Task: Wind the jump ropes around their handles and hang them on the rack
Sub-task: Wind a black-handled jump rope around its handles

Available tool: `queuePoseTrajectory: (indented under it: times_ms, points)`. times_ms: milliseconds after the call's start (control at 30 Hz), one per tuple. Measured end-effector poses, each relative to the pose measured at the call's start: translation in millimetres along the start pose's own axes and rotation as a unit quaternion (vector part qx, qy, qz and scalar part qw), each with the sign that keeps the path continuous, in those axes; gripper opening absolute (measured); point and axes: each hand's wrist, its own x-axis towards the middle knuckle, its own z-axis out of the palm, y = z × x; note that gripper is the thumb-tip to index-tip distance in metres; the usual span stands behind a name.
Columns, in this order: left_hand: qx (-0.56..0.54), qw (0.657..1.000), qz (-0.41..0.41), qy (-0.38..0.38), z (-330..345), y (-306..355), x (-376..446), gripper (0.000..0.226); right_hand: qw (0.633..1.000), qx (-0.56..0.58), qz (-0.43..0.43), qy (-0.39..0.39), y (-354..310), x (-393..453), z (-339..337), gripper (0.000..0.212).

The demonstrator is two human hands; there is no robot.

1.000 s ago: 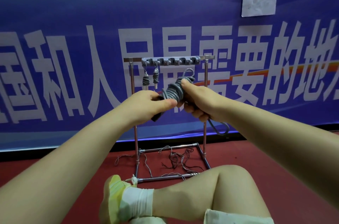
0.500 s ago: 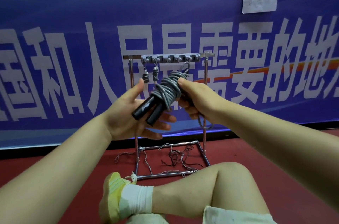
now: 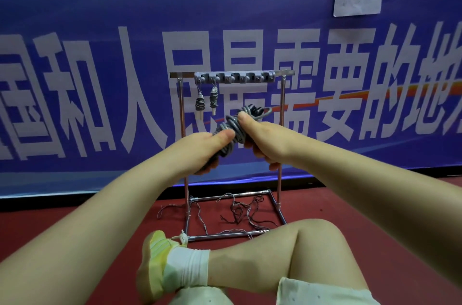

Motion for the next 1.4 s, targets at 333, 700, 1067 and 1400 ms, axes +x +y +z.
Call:
queuePoseTrajectory:
  times_ms: [333, 700, 1067, 1400]
  points:
    - [0.023, 0.994, 0.093, 0.048, 2.3, -2.8, -0.3, 0.028, 0.991, 0.044, -0.11, 0.058, 0.0, -5.9, -0.6, 0.048]
    - [-0.065, 0.981, 0.177, -0.038, 6.0, -8.0, -6.0, 0.036, 0.967, 0.098, -0.07, -0.223, 30.5, -2.3, -23.8, 0.058]
    - [-0.184, 0.975, 0.115, -0.042, 5.4, -17.9, 7.7, 0.019, 0.992, -0.049, -0.117, -0.013, 31.4, -10.0, -29.4, 0.003]
    - [-0.186, 0.979, 0.08, -0.008, 0.9, -17.9, 4.1, 0.013, 0.986, -0.106, -0.115, 0.057, 26.8, -20.6, -39.7, 0.02]
